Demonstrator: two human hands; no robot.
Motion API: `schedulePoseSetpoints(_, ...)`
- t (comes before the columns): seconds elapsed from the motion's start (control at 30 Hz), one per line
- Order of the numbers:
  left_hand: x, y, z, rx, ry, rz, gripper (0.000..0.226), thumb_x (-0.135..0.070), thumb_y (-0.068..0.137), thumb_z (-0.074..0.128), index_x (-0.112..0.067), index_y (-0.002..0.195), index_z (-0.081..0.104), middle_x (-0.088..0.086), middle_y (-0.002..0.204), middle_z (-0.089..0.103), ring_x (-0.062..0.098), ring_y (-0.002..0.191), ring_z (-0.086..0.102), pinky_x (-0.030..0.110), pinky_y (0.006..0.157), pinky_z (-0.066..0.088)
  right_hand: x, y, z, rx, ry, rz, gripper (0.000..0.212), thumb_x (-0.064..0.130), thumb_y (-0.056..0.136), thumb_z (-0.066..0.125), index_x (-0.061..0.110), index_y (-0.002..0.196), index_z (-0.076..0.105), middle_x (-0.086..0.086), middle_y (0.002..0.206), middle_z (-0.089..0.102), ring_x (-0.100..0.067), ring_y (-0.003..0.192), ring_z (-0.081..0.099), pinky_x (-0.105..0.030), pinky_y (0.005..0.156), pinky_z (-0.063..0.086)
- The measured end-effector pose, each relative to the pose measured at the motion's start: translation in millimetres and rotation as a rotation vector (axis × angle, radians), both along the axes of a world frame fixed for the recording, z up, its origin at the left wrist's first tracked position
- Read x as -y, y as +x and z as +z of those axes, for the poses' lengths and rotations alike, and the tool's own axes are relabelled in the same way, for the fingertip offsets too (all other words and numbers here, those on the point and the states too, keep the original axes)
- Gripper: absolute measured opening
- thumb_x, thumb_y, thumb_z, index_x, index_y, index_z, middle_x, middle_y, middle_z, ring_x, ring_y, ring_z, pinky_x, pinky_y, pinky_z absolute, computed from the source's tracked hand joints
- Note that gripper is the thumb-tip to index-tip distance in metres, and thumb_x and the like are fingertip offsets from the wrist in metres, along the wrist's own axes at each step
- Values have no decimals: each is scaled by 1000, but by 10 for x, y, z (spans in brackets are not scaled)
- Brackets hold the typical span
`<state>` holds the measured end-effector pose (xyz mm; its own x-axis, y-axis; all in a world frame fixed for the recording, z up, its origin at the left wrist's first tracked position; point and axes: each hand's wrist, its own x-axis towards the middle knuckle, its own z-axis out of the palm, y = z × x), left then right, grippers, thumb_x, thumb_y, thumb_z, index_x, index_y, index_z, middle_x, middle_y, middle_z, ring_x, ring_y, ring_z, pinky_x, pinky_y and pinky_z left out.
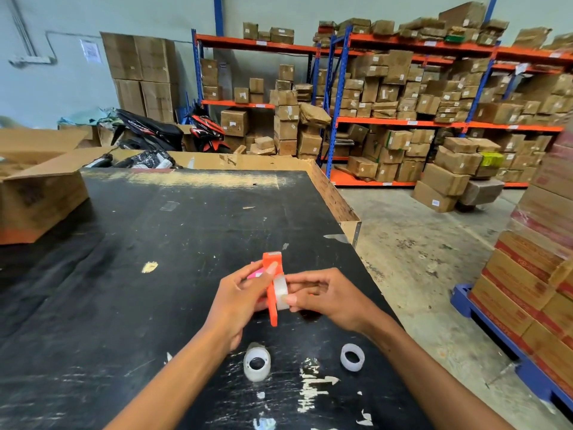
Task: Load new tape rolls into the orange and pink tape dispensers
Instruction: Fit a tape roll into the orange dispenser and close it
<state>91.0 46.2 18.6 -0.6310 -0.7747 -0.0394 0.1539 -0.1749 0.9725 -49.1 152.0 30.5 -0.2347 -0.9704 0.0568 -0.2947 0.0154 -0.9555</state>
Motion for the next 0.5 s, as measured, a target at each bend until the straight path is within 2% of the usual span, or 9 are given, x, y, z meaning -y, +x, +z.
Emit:
schedulePoseSetpoints(0.1,23,4,-17,-5,71,-22,22,-28,88,64,-15,104,73,15,94,77,21,75,72,26,62,59,62,41,70,23,4,39,34,9,85,68,7,119,64,-10,103,74,-12,83,72,-22,79,57)
schedulePoseSetpoints(0.2,109,13,-55,19,104,0,27,-28,89,63,-12,109,71,14,96,74,20,75,69,25,61,58,166,-80,137,-9,-27,-88,18,17,89,63,13,105,70,-11,90,73,-12,71,66,-23,68,58)
schedulePoseSetpoints(0.27,180,34,-72,14,129,32,28,-26,88,64,-12,112,69,15,100,73,23,77,66,25,56,57,270,-286,46,-152,10,-253,18,20,89,63,8,98,73,-15,86,72,-13,67,62,-33,70,56)
schedulePoseSetpoints(0.3,208,46,-76,10,140,40,28,-26,88,65,-11,111,69,16,99,73,25,78,65,26,56,57,318,-392,-35,-283,68,-319,20,22,89,64,7,96,74,-11,82,72,-13,68,62,-38,73,55)
schedulePoseSetpoints(0.37,259,84,-99,10,150,63,30,-27,88,65,-11,113,68,15,98,73,25,80,65,28,62,57,424,-540,-233,-548,238,-367,26,31,86,65,9,96,75,-6,88,75,-16,81,67,-36,80,53)
schedulePoseSetpoints(0.4,281,103,-114,9,153,74,31,-27,87,65,-11,114,68,14,97,74,24,79,66,29,66,56,478,-573,-335,-617,321,-356,31,37,85,65,10,97,74,-7,92,75,-20,88,68,-35,81,52)
schedulePoseSetpoints(0.5,296,128,-145,4,160,86,30,-26,88,65,-11,114,68,9,90,75,19,72,68,28,66,55,596,-534,-513,-676,470,-330,33,44,82,64,18,100,74,-7,92,72,-25,89,66,-32,71,47)
